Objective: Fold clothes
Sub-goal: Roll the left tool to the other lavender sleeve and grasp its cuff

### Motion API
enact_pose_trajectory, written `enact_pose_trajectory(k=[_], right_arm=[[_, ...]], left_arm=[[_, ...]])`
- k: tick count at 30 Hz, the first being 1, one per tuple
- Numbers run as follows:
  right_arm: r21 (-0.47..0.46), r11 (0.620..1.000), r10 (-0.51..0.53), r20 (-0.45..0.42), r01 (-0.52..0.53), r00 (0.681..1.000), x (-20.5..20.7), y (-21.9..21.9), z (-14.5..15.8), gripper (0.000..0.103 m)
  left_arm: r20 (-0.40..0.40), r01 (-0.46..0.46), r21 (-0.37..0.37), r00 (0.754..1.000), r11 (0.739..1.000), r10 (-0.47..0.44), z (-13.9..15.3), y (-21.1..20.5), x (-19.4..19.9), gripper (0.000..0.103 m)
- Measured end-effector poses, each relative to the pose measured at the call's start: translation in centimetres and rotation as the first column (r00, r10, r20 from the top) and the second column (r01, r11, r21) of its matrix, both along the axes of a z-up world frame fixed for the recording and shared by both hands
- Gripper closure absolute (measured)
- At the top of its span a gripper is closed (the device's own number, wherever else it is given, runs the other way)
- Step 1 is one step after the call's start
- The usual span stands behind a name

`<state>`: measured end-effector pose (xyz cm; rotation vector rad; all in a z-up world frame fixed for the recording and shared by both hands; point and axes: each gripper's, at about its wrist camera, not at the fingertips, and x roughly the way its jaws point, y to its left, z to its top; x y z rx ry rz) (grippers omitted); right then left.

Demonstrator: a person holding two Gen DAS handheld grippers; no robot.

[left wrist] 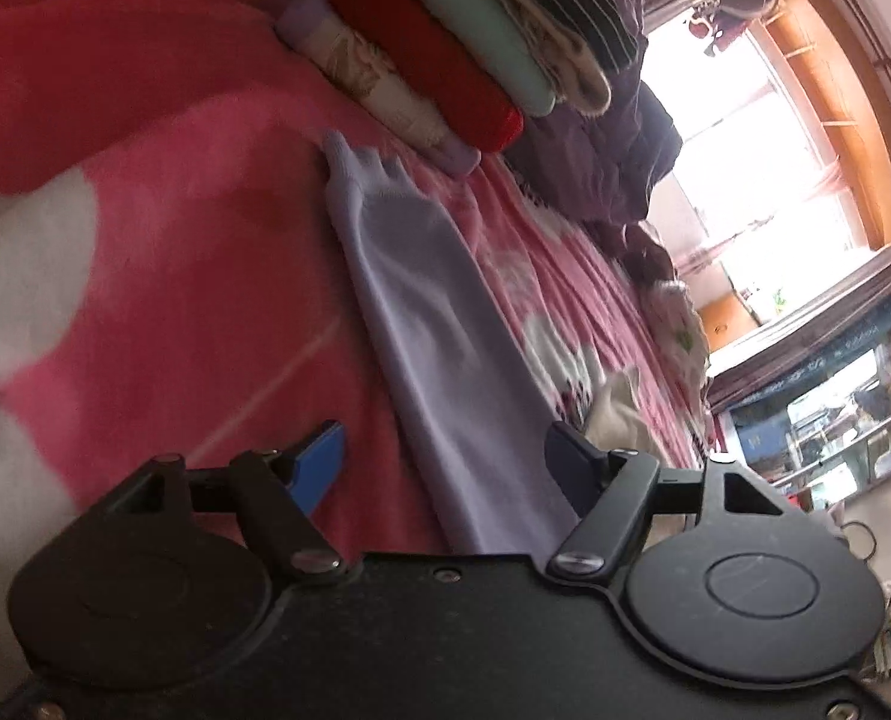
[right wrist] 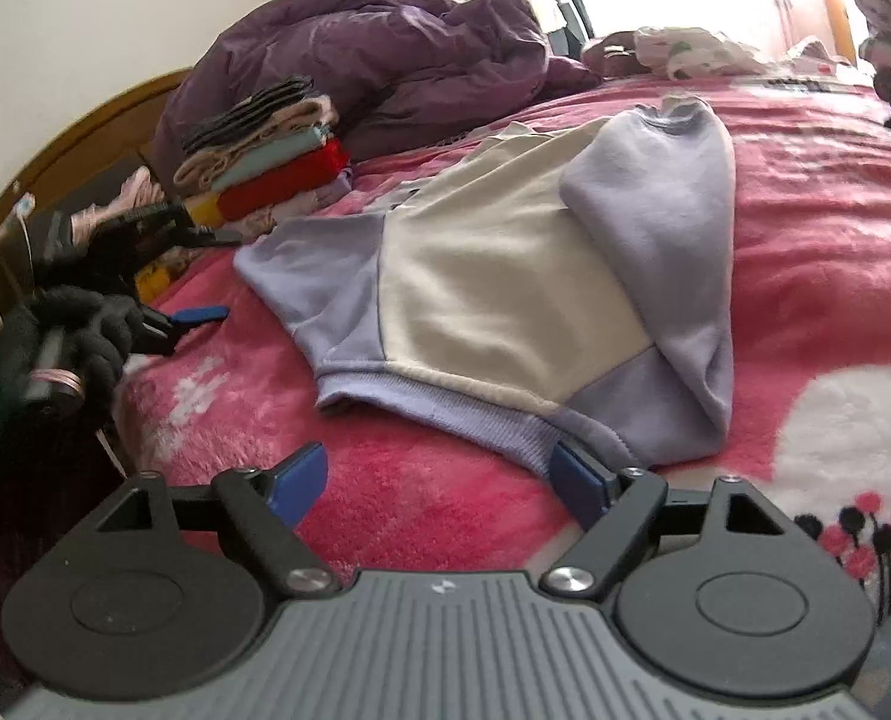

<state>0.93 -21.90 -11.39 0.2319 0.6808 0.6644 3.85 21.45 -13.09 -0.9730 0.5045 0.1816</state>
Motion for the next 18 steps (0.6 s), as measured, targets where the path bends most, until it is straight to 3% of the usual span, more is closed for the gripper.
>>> enact_pose_trajectory(k=[5, 9, 13, 18], right_arm=[[0.097, 0.994, -0.057, -0.022, 0.059, 0.998, -0.1, -1.9, 0.7, 0.029], [0.175, 0.977, -0.114, -0.032, 0.118, 0.993, 0.0, -3.8, 1.0, 0.030], [0.240, 0.952, -0.179, -0.066, 0.189, 0.982, 0.3, -5.6, 0.5, 0.031], [0.247, 0.941, -0.211, -0.106, 0.231, 0.972, 1.0, -6.2, -0.4, 0.031]], left_arm=[[0.009, -0.044, 0.010, 0.999, 0.999, 0.044, -0.4, 1.7, 1.7, 0.042], [0.031, -0.085, -0.023, 0.996, 0.996, 0.085, -1.1, 3.4, 3.3, 0.045], [0.036, -0.104, -0.054, 0.994, 0.993, 0.106, -2.2, 5.1, 4.5, 0.063], [0.017, -0.131, -0.094, 0.991, 0.987, 0.133, -3.5, 6.2, 5.5, 0.085]])
